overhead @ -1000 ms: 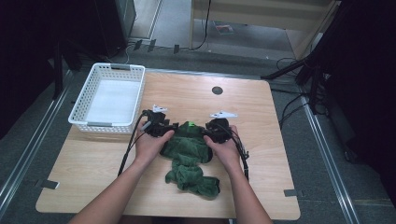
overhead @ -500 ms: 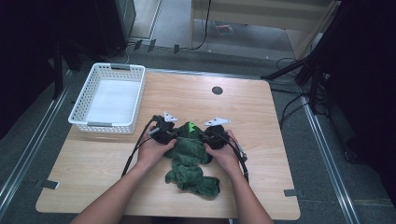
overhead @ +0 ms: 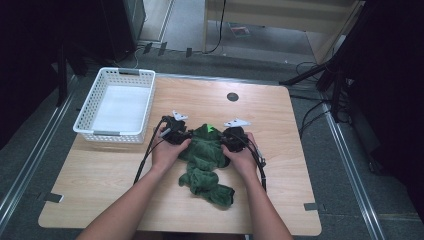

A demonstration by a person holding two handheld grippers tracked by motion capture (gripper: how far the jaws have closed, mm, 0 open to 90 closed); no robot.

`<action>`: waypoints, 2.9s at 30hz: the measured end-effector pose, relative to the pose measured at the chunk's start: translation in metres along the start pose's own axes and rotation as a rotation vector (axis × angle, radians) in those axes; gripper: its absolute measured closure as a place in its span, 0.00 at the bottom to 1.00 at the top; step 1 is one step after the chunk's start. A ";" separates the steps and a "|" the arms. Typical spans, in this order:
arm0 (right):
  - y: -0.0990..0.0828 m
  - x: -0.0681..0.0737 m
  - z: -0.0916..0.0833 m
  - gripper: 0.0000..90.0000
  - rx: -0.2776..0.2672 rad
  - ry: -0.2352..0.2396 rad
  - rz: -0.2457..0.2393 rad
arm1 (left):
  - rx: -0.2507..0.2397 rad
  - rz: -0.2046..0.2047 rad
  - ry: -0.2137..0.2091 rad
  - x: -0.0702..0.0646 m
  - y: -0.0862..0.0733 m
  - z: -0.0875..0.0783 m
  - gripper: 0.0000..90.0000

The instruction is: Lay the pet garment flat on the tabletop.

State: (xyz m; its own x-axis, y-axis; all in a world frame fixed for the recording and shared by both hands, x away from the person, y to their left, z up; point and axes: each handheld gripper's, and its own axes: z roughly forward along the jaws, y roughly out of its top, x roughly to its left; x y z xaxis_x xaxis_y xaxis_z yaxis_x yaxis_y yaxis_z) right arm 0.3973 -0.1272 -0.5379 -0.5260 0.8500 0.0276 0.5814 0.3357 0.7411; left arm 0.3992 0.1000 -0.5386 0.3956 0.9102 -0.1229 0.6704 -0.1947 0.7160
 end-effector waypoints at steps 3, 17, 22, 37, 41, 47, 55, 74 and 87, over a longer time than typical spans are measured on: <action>-0.002 -0.007 -0.019 0.65 -0.061 0.021 0.061 | -0.036 -0.017 -0.077 0.003 -0.002 -0.019 0.52; -0.065 0.020 -0.085 0.73 -0.086 0.157 0.029 | -0.066 -0.062 -0.186 0.000 -0.058 -0.060 0.56; -0.066 0.021 -0.065 0.71 -0.051 0.192 0.094 | -0.026 -0.048 -0.206 -0.005 -0.062 -0.053 0.62; -0.061 0.004 -0.066 0.93 -0.029 0.150 0.199 | 0.070 -0.084 -0.313 0.010 -0.064 -0.057 0.97; -0.063 0.003 -0.066 0.79 -0.020 0.139 0.169 | 0.056 -0.089 -0.288 0.008 -0.063 -0.056 0.88; -0.052 -0.002 -0.097 0.68 -0.172 0.110 0.190 | -0.166 -0.135 -0.212 0.007 -0.053 -0.083 0.53; -0.040 0.027 -0.065 0.74 -0.145 0.104 0.081 | -0.110 -0.083 -0.249 -0.013 -0.044 -0.057 0.68; -0.033 0.023 -0.056 0.61 -0.146 0.067 0.044 | -0.136 -0.092 -0.126 -0.006 -0.037 -0.063 0.53; -0.097 0.036 -0.132 0.51 -0.214 0.199 0.112 | -0.113 0.048 -0.326 -0.077 -0.055 -0.107 0.51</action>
State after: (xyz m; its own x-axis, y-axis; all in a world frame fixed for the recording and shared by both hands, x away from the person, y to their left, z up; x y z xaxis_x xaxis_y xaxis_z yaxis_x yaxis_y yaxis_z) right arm 0.2399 -0.1827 -0.5208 -0.5894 0.7739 0.2319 0.5099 0.1337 0.8498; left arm 0.2640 0.0796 -0.4950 0.6172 0.7325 -0.2873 0.5794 -0.1761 0.7958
